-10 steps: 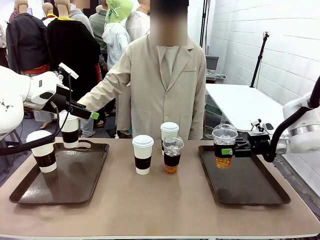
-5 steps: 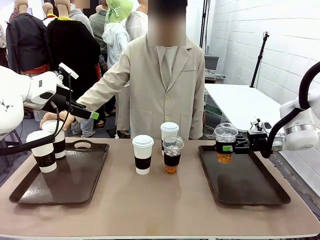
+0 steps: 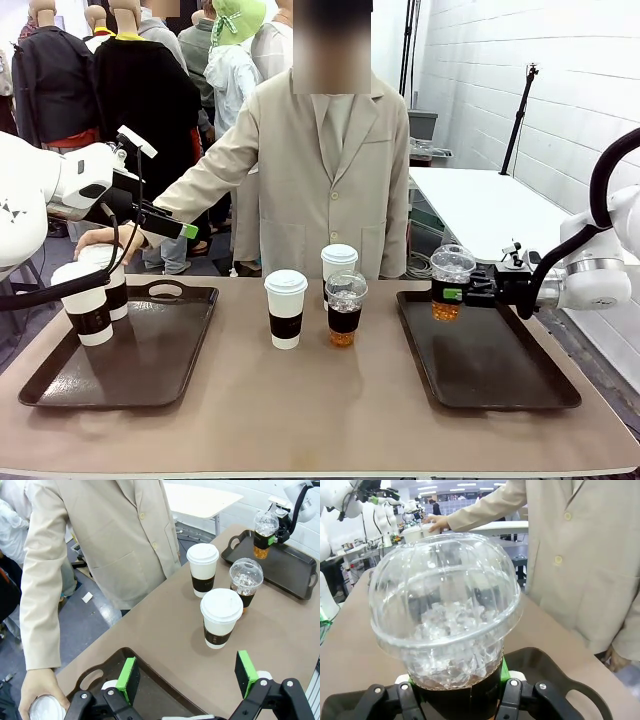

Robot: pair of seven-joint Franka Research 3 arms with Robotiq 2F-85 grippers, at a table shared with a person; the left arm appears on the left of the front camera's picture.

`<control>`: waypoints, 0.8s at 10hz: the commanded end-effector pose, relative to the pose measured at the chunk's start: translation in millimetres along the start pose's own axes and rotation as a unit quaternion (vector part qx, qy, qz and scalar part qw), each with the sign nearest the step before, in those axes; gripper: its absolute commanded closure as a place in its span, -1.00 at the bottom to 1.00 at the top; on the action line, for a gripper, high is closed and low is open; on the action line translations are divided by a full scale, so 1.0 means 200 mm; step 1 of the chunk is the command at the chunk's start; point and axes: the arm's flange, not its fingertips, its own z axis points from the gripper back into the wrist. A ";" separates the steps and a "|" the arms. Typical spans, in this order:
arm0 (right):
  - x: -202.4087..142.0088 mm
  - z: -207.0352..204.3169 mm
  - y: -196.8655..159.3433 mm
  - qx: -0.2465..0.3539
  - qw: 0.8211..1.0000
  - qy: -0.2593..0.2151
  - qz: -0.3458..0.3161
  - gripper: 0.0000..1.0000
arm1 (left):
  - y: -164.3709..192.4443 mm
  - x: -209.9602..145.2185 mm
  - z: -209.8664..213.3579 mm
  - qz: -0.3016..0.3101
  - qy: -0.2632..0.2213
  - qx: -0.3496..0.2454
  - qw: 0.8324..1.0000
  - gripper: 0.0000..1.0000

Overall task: Distribute the coffee onto the tray.
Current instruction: Pick up one iced Americano and place it on the right Handle tray.

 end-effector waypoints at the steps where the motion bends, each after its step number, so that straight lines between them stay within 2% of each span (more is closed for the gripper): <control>1: 0.01 0.00 0.00 0.001 1.000 -0.001 0.008 -0.19 | -0.01 0.00 0.00 0.004 0.005 -0.002 1.000 -1.00; 4: -0.01 0.00 0.00 0.001 1.000 0.002 -0.001 -0.19 | -0.01 0.00 0.00 0.004 0.005 -0.002 1.000 -1.00; 8: -0.06 -0.08 -0.14 0.011 1.000 -0.024 -0.003 -0.19 | -0.01 0.00 0.00 0.004 0.005 -0.002 1.000 -1.00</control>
